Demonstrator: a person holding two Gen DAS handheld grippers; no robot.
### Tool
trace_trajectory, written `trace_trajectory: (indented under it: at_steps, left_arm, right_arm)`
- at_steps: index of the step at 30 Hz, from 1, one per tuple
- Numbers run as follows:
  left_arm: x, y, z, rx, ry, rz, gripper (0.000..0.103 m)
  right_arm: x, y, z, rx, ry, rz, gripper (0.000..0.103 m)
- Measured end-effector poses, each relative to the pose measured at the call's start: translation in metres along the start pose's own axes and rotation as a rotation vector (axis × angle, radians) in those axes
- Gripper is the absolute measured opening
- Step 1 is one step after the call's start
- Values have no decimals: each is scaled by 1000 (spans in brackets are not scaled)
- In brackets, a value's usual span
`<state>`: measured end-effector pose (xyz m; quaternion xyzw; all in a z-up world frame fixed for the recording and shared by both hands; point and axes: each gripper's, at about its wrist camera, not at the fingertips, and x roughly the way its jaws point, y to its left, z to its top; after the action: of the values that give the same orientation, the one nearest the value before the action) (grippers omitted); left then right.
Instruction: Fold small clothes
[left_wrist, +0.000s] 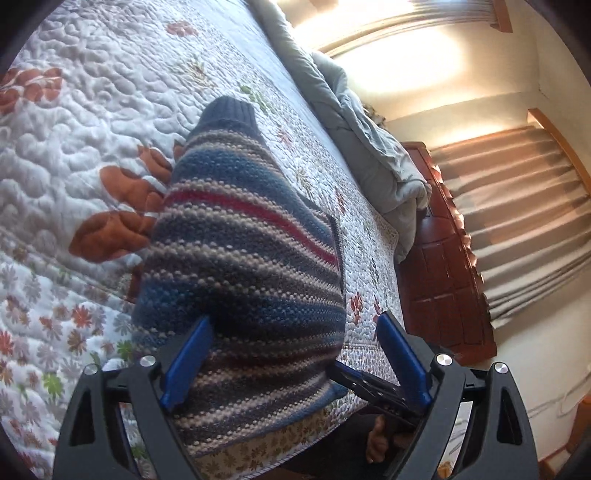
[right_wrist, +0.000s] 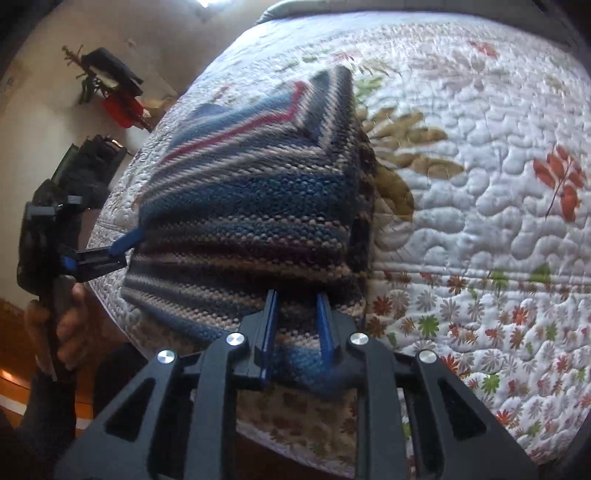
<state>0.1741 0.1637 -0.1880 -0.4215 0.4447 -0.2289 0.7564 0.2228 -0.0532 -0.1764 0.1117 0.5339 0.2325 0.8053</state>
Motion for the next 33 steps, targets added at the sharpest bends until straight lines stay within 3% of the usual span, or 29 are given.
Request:
trace_trajectory:
  at_steps: [2,3,4,5,8,12,15,19,22,26,33]
  left_arm:
    - [-8,-7,-7,-26,6,33,93]
    - [-15,-15,-15,-12,11,74,96]
    - [-23,-27,-25,30,4,107,99]
    - [-31,-39,-37,84,-8,143,99]
    - [-62,-86,-88,287,-57,308,99]
    - [-98,-137,-148,484,-201,529,99]
    - [-114,-168,-184,568,-286,679,99]
    - [-122,-190,-209,551,-225,659,99]
    - [-135,-202,-224,552,-232,643,99]
    - [-152,-215,-232,541,-267,607,99]
    - [-152,-223,-236,540,-267,615,99]
  right_arm:
    - [-24,15,-3,-18,-42,-7,56]
    - [-33,22,-7,-30,-64,-33,64]
    - [-43,30,-13,-43,-88,-61,80]
    - [-55,39,-19,-58,-113,-89,89]
    - [-89,69,-44,-104,-176,-178,92]
    - [-123,96,-76,-128,-262,-209,98]
    - [-153,115,-96,-150,-341,-290,100]
    - [-187,128,-114,-139,-426,-317,100]
    - [-202,134,-121,-137,-449,-360,100]
    - [-212,138,-127,-131,-445,-347,100]
    - [-214,145,-132,-144,-428,-346,100]
